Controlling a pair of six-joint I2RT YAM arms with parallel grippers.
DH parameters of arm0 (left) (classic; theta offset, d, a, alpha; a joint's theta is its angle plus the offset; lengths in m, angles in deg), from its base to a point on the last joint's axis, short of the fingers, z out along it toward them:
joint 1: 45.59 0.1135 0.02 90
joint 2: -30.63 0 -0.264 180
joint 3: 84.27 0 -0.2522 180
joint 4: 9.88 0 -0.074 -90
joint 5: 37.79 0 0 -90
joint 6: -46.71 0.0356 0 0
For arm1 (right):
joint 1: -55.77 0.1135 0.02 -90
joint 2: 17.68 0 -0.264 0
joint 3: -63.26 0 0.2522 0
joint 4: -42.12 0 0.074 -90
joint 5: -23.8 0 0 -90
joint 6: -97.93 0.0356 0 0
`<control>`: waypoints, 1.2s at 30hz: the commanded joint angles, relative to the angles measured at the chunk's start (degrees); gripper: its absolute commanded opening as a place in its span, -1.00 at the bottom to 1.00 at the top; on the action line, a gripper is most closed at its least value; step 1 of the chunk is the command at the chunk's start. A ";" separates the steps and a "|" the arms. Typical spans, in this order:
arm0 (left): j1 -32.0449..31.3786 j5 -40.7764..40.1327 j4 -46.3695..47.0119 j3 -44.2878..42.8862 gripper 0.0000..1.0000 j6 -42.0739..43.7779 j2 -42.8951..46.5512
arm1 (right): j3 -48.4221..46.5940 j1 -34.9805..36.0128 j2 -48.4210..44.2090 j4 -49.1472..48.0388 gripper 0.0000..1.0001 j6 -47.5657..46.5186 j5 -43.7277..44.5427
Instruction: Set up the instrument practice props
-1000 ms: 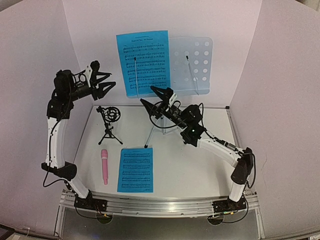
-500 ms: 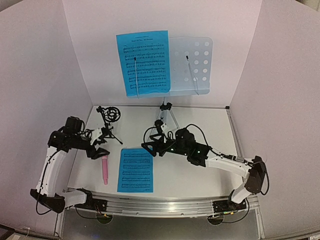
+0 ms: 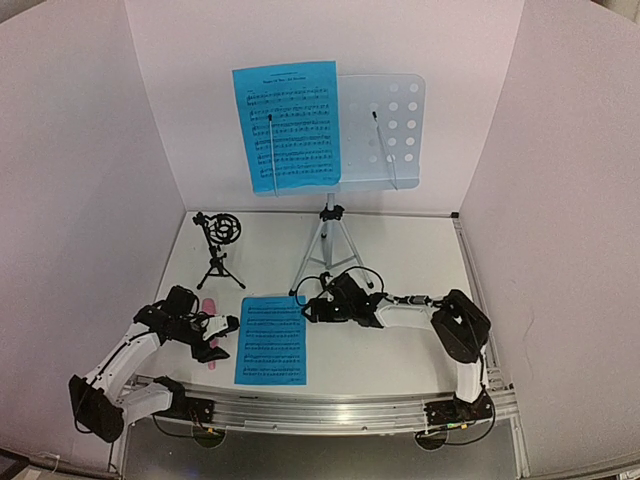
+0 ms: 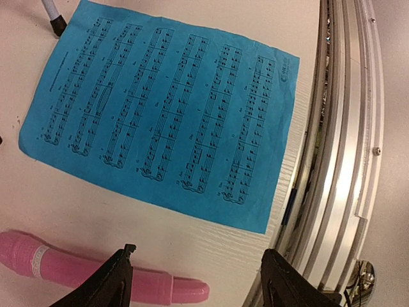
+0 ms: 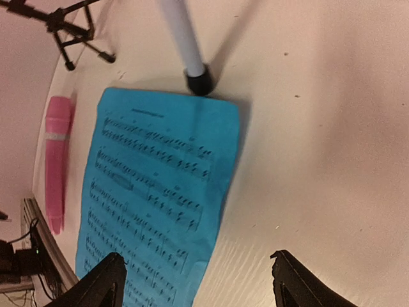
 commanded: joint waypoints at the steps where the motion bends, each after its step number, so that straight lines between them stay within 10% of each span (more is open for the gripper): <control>1: -2.15 0.76 11.17 1.24 0.37 0.14 -0.80 | -5.85 -1.83 4.50 -0.72 0.50 2.95 -1.21; 27: -2.23 6.16 18.71 -2.51 0.42 -13.30 -1.53 | -14.64 -6.64 21.52 -12.10 0.03 5.26 -15.15; 36: -2.19 8.83 20.29 -3.78 0.42 -17.66 -2.34 | -15.95 -6.64 21.86 -12.81 -0.76 5.04 -16.78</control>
